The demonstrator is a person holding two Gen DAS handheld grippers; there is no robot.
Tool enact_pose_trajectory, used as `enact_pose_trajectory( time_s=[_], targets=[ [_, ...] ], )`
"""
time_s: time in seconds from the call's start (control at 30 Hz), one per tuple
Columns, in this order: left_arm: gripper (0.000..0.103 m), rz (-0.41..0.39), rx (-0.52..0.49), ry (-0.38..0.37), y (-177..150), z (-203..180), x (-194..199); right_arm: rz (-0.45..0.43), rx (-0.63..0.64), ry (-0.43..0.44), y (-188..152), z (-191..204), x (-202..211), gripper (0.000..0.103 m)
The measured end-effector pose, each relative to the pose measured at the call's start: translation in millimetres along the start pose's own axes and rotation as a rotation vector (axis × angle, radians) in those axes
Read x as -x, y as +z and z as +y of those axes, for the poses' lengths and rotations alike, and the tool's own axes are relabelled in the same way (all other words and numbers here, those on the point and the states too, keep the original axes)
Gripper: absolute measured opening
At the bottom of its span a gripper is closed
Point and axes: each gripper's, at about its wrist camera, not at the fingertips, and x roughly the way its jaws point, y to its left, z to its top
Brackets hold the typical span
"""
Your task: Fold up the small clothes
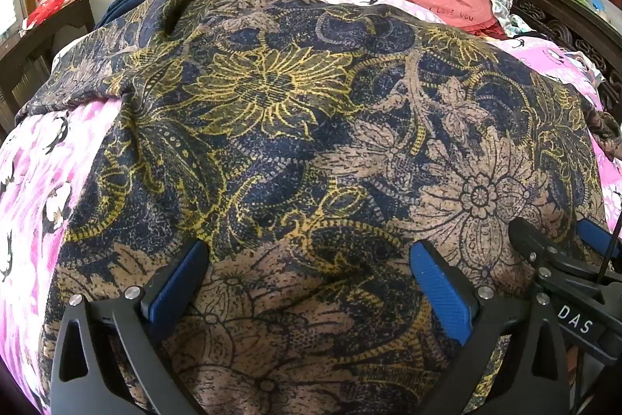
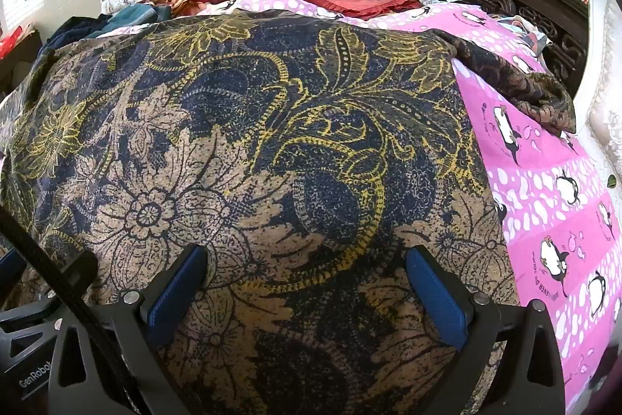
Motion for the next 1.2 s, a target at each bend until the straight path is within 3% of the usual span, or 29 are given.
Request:
enact_pose_trajectory(
  time_s=[0.43,0.6,0.77,0.97,1.2],
  targets=[
    [0.103,0.000,-0.036,-0.013,0.2,0.1,4.0,-0.005,0.004,-0.001,0.4,0.1,1.1,0.103],
    [0.103,-0.016,-0.053,-0.005,0.2,1.3,24.6,-0.001,0.028,0.001,0.3,4.9,12.3,0.103],
    [0.103,-0.061,-0.040,-0.011,-1.1,9.2,56.2,-0.060,0.084,-0.003,-4.0,10.3,46.7,0.103],
    [0.103,-0.104,-0.035,-0.023,-6.8,14.6,92.4,-0.097,0.059,0.042,-8.5,8.1,90.2,0.103],
    [0.103,-0.155,-0.035,-0.034,-17.8,28.4,122.4,-0.148,0.073,0.021,-22.7,9.1,127.4,0.103]
  ],
)
